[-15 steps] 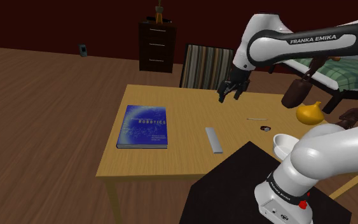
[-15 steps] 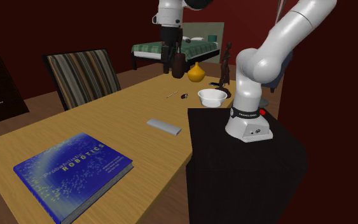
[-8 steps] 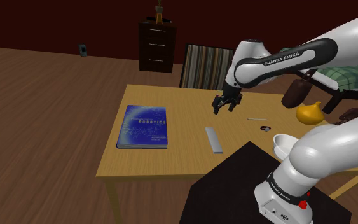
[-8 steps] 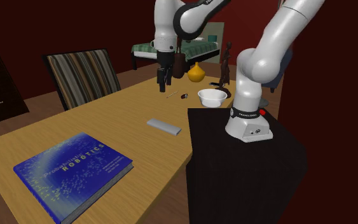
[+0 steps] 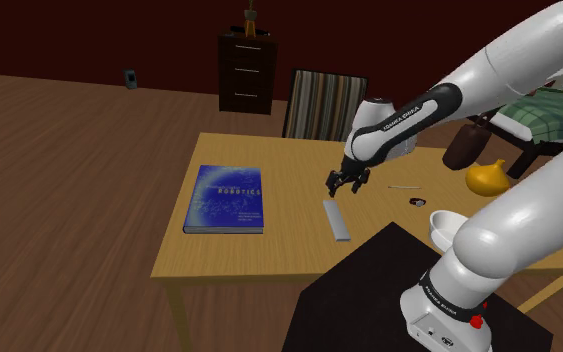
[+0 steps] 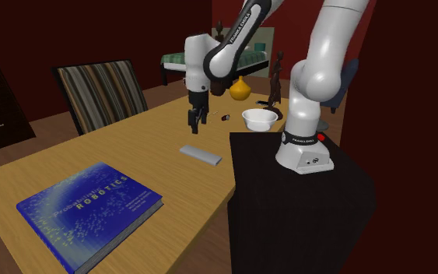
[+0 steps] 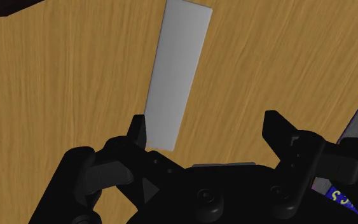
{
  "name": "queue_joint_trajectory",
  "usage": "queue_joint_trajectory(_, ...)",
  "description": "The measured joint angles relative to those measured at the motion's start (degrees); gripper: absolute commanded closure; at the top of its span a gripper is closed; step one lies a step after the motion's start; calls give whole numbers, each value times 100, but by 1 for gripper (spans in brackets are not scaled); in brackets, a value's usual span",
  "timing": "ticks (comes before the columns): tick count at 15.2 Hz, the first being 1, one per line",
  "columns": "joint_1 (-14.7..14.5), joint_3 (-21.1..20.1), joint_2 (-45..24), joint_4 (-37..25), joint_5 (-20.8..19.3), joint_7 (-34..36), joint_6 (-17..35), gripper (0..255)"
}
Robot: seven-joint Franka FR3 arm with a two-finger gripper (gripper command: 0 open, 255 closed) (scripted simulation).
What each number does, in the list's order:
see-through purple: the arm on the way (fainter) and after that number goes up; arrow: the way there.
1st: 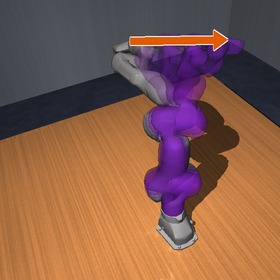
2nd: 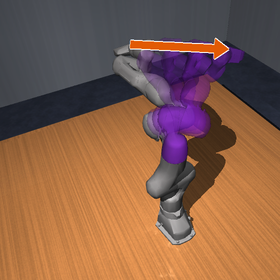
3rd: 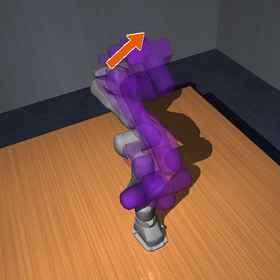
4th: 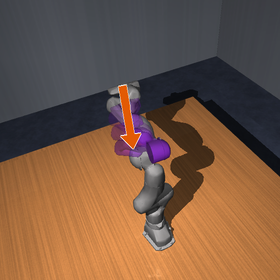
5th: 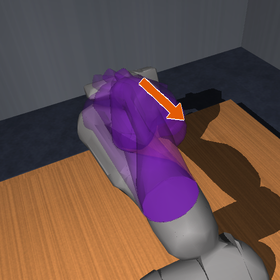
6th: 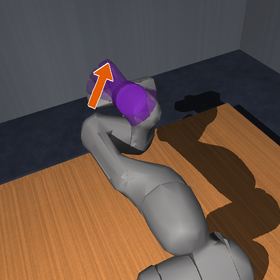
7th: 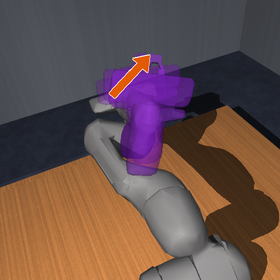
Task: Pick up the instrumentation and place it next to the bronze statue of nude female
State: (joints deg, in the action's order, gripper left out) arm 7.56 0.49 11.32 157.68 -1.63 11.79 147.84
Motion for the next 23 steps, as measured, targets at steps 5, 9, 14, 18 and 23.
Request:
queue_joint_trajectory(5,159,129,-1257,-154,-85,47,1031,0)
queue_joint_trajectory(9,230,197,-2195,-396,-78,72,1680,0)
queue_joint_trajectory(14,244,195,-2755,-521,-66,76,2113,0)
queue_joint_trajectory(18,244,189,-3009,-576,-62,83,2313,0)
queue_joint_trajectory(23,240,189,-3032,-580,-62,88,2333,255)
